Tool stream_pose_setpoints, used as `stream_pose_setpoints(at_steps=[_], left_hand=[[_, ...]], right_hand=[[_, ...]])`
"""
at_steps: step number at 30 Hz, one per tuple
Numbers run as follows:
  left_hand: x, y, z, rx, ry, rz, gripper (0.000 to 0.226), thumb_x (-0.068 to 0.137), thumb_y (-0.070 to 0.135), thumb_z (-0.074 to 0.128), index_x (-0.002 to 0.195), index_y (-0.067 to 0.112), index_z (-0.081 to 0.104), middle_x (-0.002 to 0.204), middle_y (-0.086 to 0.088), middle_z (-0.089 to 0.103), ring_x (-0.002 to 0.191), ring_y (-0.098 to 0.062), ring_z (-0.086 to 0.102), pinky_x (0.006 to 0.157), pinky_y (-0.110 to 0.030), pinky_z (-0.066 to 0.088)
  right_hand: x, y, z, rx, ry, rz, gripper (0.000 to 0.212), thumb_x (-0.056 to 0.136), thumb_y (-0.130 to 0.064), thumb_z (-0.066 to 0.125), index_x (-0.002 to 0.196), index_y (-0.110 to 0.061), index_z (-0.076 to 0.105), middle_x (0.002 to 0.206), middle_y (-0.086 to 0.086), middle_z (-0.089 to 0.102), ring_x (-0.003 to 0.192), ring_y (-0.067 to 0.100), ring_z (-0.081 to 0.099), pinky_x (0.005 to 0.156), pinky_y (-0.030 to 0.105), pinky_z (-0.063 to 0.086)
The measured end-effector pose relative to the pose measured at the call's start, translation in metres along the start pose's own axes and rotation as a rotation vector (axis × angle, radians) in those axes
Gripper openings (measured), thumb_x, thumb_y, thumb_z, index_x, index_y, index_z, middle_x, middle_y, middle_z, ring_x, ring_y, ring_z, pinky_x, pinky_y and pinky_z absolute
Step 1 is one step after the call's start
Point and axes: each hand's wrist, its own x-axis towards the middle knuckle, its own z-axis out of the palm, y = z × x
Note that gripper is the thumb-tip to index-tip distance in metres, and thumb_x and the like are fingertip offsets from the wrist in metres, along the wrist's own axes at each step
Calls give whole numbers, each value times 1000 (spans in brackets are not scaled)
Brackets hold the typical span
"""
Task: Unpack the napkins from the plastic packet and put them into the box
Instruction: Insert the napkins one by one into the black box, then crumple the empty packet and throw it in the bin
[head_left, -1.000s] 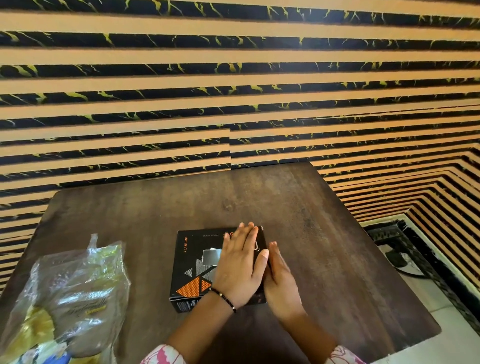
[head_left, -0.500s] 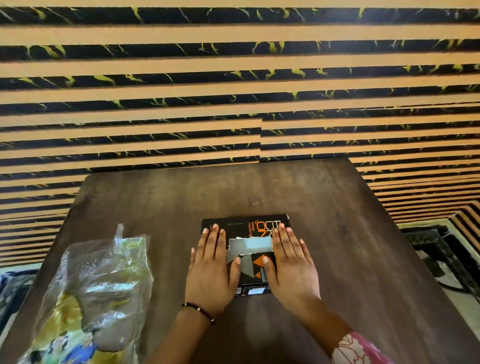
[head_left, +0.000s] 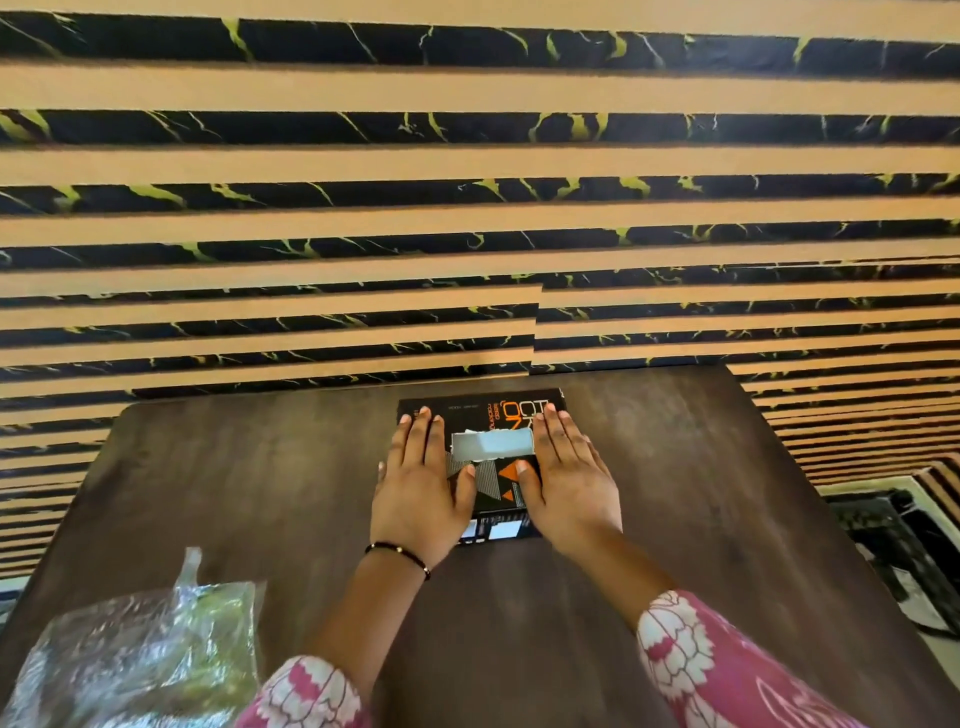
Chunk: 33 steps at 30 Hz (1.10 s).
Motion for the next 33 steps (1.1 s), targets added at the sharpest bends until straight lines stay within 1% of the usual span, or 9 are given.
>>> stream_pose_setpoints(at_steps=[3,7,16,18,22,25,28,31,33], left_hand=[[29,-10,2,0,46,18,77,80,54,16,142,9,25,153,-9,24,143,-25,12,114,-48,25],[59,-16,1,5,75,26,77,80,53,16,142,9,25,152,-10,25,143,-26,12,114,-42,21],[94,-21,-1,9,91,25,63,90,39,39,143,9,22,154,-11,20,143,-25,7,115,-35,12],[95,-20,-2,23,71,15,64,89,41,36,143,10,20,154,-10,19,143,-25,6,116,-39,12],[93,-13,-8,128,-33,-57,64,91,44,31,145,15,13,157,-5,10,144,-22,1,116,-54,6],[77,-6,-23,143,-5,-82,65,93,50,24,145,12,13,157,-6,5,144,-24,-5,113,-56,-5],[17,-7,-38,-121,158,-160,68,89,54,18,143,12,24,156,-11,13,144,-27,0,113,-54,-3],[-72,-19,-33,-152,213,-264,77,81,60,15,140,14,31,155,-13,14,144,-29,-2,111,-58,-1],[-136,-31,-22,-48,157,-364,77,80,62,17,142,16,28,157,-12,5,141,-29,-16,107,-65,-6]], right_hand=[[31,0,5,9,1,-3,72,85,-50,7,147,-14,13,157,5,15,146,18,8,119,40,13],[63,-1,7,12,-3,-22,65,92,-47,17,147,-13,13,158,5,13,146,18,7,117,36,9],[97,-4,7,10,11,3,59,95,-42,28,146,-14,17,157,4,17,145,19,11,116,38,20],[97,-5,4,13,-7,5,59,94,-42,28,145,-14,18,157,4,17,145,20,12,116,40,21],[100,-5,-5,1,-111,4,61,94,-43,28,146,-14,15,158,5,12,146,21,5,118,45,6],[86,-13,-20,47,-45,21,57,92,-33,40,143,-13,25,156,10,19,145,25,7,117,43,6],[33,-28,-29,202,107,9,52,87,-14,49,137,-12,38,149,11,35,141,28,21,116,36,14],[-41,-39,-12,334,43,-22,47,84,-12,52,131,-10,48,142,12,44,136,29,31,114,34,19],[-94,-41,6,376,-40,-57,44,81,-16,52,124,-10,55,139,13,48,133,33,37,112,34,22]])
